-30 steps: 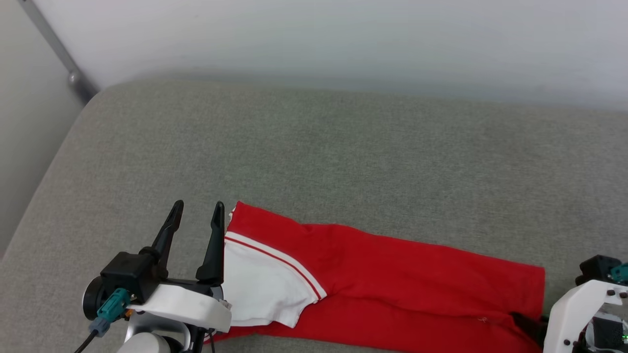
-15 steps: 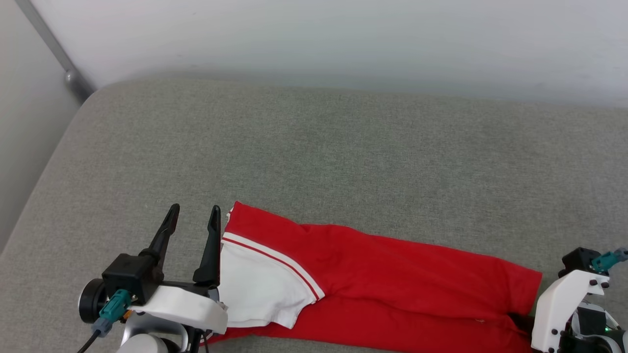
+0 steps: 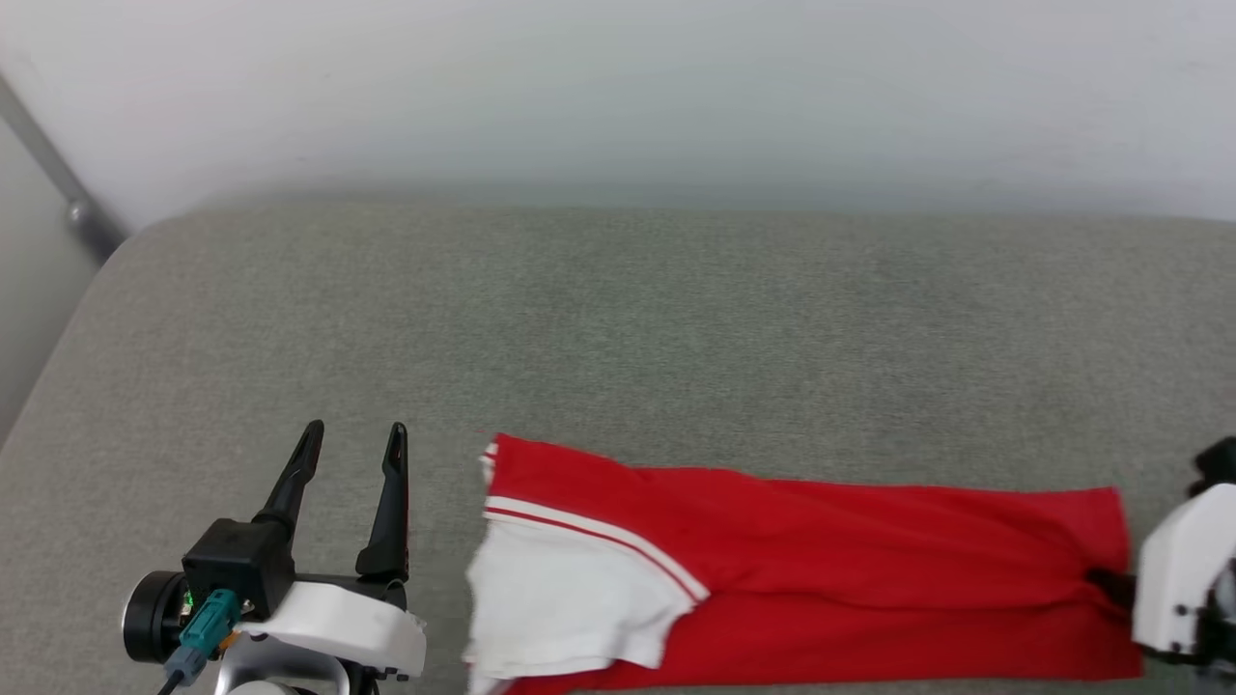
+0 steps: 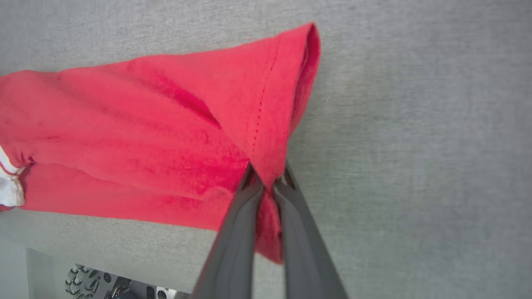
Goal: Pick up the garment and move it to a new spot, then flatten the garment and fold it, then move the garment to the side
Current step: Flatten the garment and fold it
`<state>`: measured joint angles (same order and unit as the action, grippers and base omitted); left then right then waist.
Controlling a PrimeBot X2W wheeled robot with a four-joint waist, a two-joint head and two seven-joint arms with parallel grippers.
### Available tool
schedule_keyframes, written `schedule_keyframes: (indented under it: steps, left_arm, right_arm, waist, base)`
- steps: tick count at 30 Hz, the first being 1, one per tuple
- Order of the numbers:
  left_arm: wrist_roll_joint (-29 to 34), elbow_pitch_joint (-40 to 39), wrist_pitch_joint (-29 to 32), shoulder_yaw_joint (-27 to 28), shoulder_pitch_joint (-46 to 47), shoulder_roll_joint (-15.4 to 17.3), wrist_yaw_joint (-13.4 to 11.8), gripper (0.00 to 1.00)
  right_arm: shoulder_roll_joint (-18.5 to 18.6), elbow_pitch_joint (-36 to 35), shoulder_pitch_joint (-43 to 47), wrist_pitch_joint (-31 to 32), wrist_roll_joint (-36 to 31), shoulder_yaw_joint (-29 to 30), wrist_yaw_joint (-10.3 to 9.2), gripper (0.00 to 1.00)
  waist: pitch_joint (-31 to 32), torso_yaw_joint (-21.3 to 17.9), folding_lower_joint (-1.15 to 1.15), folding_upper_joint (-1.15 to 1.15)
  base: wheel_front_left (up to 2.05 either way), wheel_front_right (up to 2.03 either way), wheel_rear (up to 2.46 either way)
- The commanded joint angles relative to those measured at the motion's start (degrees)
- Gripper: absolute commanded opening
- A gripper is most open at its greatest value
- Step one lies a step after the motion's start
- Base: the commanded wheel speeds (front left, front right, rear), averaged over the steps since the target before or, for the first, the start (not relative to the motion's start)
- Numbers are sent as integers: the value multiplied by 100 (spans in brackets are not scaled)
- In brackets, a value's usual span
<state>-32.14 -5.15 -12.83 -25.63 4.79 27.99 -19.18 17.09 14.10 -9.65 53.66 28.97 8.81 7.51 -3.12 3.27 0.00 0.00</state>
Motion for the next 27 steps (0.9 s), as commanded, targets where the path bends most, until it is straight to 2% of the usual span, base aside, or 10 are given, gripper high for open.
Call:
schedule_keyframes:
  steps: [1,6,9,11,15,21,24,27]
  left_arm:
    - [23,-27,-9,13,-85,9,-26,100]
    - [12,-61,-8,20,-141,25,-89,100]
    - [26,-65,-2,6,-187,39,-115,100]
    - [36,-72,3,7,-216,51,-138,100]
    - [15,-90,52,3,-240,90,-155,100]
    - [3,-122,145,-35,-254,119,-174,100]
    - [11,-128,186,-98,-197,100,-146,100]
    - [22,-127,227,-146,-131,85,-114,100]
  right_arm:
    - [105,-21,-55,39,-69,125,-4,0]
    - [313,-217,-61,291,-348,900,-4,0]
    - [297,-349,-75,429,-418,1273,-4,0]
    - [169,-396,-103,575,-385,1431,-4,0]
    - [-463,-446,-218,1100,163,1664,-3,0]
    - [-1272,-585,-141,1670,981,1636,-3,0]
    - [-1403,-511,-90,1770,1345,1426,-3,0]
    - [-1436,-203,-156,1598,1902,991,-3,0]
  waist:
    - [35,-81,0,0]
    - [111,-240,0,0]
    - [148,-302,0,0]
    - [177,-341,0,0]
    - [235,-355,0,0]
    - [321,-242,0,0]
    - [346,-134,0,0]
    - [351,-27,0,0]
  base:
    - [0,0,0]
    - [0,0,0]
    - [0,0,0]
    - [0,0,0]
    - [0,0,0]
    - [0,0,0]
    - [0,0,0]
    - [0,0,0]
